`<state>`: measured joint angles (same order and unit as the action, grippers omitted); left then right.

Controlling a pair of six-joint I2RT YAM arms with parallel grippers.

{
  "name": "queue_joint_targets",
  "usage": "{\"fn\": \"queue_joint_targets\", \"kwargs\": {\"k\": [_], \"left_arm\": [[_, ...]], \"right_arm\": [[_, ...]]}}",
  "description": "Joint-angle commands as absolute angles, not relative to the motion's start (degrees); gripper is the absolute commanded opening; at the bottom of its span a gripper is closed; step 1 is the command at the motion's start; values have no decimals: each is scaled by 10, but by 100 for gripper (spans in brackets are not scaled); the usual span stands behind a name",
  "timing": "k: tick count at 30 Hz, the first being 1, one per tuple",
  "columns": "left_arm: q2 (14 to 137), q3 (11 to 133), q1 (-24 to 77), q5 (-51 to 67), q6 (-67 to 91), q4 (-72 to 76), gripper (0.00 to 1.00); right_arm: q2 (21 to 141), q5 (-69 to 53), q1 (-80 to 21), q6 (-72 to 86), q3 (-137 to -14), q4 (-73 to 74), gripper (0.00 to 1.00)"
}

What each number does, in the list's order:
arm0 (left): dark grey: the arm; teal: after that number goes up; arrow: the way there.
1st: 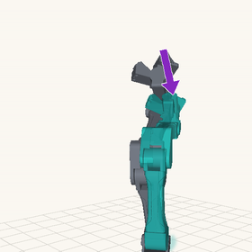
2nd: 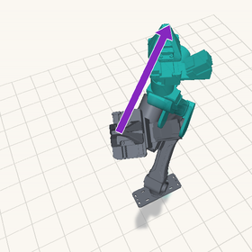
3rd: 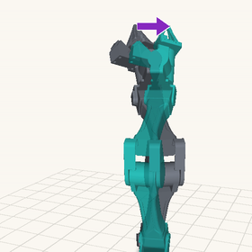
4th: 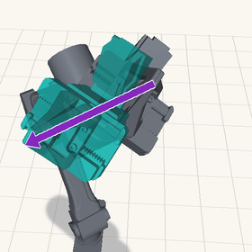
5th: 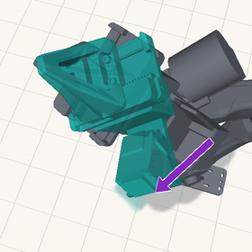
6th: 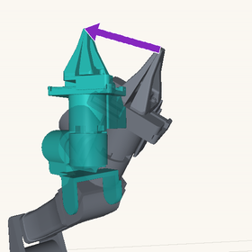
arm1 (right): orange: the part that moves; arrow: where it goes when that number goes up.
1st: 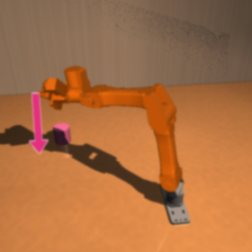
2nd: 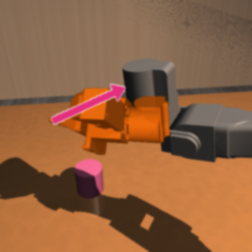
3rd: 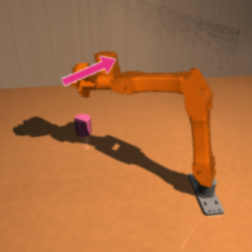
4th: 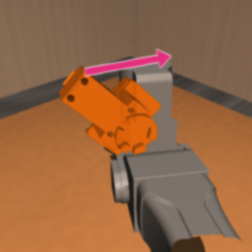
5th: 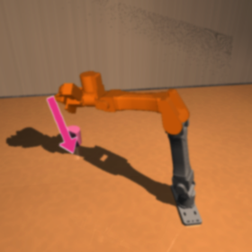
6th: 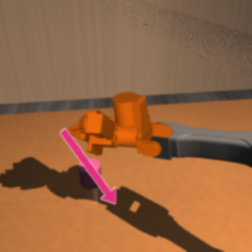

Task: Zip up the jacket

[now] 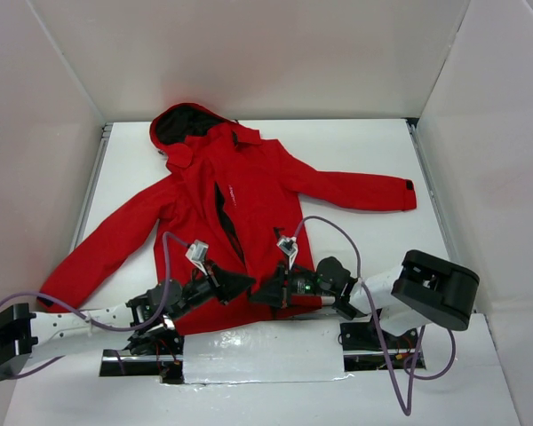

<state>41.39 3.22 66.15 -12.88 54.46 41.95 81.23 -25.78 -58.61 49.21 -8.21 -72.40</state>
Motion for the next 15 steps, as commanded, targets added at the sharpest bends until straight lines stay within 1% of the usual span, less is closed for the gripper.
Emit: {"fn": "queue_joint_targets", "kwargs": {"k": [1,4,7,8,9,10,15], "left_arm": [[395,31,665,-125,549,413,0],[382,31,665,-140,549,390,0],[376,34,665,-140,545,374,0],[377,33,665,-136,542,381,0],[379,33,665,-131,541,385,0],[381,32,665,-130,542,389,0],[399,26,665,-123,548,418,0]], "right_arm": [[779,-245,-584,472,-96,-837,0],[759,-255,-584,462,-92,-816,0],[742,-254,-584,453,-87,-792,2],[737,-251,-583,449,-85,-790,5],[734,-248,-584,449,-84,-783,10],[729,-240,-583,447,-84,-779,24],[725,-234,-583,444,-96,-766,24]]}}
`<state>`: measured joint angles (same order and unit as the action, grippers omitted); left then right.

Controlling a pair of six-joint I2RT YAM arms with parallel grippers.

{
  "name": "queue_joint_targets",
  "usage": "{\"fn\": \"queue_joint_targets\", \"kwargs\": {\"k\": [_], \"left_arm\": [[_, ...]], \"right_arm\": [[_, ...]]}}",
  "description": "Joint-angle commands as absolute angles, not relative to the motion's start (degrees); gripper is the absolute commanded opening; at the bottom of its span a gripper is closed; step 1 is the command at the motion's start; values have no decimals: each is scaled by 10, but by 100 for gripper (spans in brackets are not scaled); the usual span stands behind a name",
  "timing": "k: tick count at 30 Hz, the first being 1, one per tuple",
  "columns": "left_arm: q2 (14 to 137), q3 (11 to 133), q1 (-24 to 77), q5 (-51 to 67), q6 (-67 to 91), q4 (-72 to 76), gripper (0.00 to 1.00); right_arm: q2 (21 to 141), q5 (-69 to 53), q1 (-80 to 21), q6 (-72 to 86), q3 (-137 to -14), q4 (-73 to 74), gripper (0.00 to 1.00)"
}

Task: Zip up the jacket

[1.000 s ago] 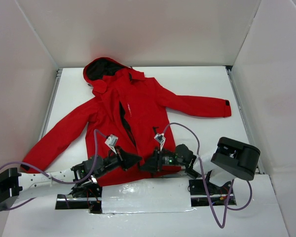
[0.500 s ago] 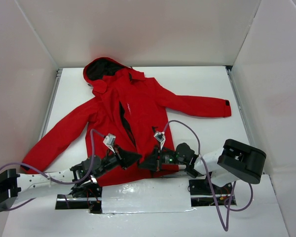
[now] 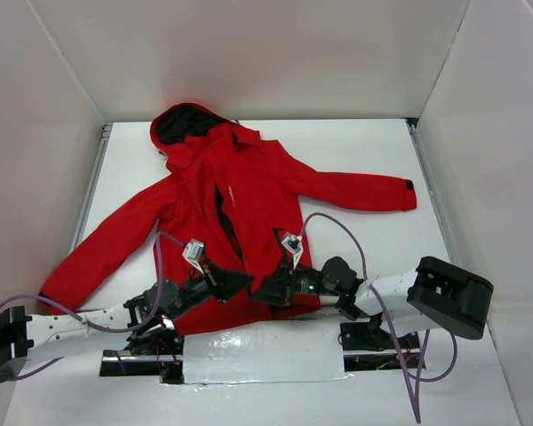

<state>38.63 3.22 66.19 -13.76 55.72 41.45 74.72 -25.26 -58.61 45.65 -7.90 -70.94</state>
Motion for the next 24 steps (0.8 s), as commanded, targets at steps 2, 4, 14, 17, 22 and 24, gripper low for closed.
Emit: {"fn": "queue_joint_targets", "kwargs": {"k": [2,4,14,17,22,24], "left_arm": [[403,26,665,-120,549,424,0],[404,23,665,-120,551,427,0],[384,14,665,-114,553,431,0],[382,12,665,-113,553,432,0],[387,11,665,-109,552,438,0],[386,11,665,-106,552,440,0]], "right_arm": [[728,-233,-583,446,-98,-767,26],[731,-235,-583,446,-102,-767,26],[743,-210,-574,451,-95,-771,34],[747,-215,-567,457,-93,-785,30],[748,-210,-565,452,-95,-774,29],[747,-208,-562,451,-91,-773,28]]}}
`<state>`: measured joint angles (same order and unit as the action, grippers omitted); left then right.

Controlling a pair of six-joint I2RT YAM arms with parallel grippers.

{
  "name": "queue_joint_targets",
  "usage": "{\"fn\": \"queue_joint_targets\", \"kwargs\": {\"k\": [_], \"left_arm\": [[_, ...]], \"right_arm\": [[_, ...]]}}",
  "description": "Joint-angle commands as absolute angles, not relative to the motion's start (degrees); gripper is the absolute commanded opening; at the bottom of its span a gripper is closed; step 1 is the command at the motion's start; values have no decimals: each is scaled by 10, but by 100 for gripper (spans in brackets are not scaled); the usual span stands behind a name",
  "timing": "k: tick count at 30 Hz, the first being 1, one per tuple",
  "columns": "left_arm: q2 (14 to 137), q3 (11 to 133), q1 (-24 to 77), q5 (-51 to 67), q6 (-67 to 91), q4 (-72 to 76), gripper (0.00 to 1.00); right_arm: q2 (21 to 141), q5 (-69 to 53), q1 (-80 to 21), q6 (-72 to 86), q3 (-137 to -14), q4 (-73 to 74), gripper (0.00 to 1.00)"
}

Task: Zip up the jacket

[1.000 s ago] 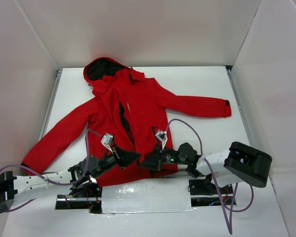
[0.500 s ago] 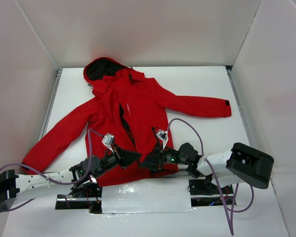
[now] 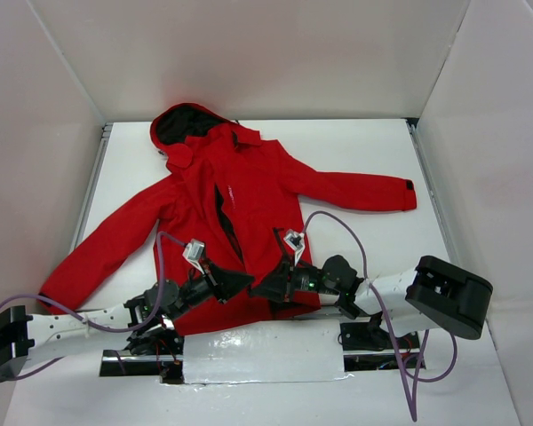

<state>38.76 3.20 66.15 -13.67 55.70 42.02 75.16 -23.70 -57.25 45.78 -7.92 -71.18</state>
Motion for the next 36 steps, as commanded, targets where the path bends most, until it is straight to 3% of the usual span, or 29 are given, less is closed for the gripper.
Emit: {"fn": "queue_joint_targets", "kwargs": {"k": [1,2,7,12,16,19,21,27,30,32,33,35,36], "left_arm": [[387,11,665,-106,553,440,0],[386,11,666,-106,552,440,0],[393,12,665,-102,549,446,0],[394,15,665,-104,545,433,0],[379,26,665,-118,531,397,0],[374,40,665,-126,516,371,0],[374,46,665,-125,509,370,0],[386,47,665,-126,505,371,0],[390,59,665,-133,502,352,0],[390,79,665,-144,502,310,11],[388,87,665,-160,504,294,36],[386,108,665,-179,511,246,62],[380,117,665,-191,514,228,84]], "right_arm": [[748,-212,-562,452,-91,-773,26],[750,-214,-561,453,-90,-779,19],[753,-222,-560,456,-90,-792,16],[750,-238,-560,454,-90,-791,2],[750,-269,-560,448,-94,-788,4],[752,-293,-559,446,-98,-786,17],[754,-296,-560,446,-98,-787,18],[744,-300,-560,437,-101,-767,0],[744,-298,-561,434,-105,-756,0],[744,-286,-561,431,-108,-737,0],[744,-280,-561,430,-114,-730,0],[748,-255,-560,427,-118,-702,0],[750,-246,-560,427,-120,-699,0]]}}
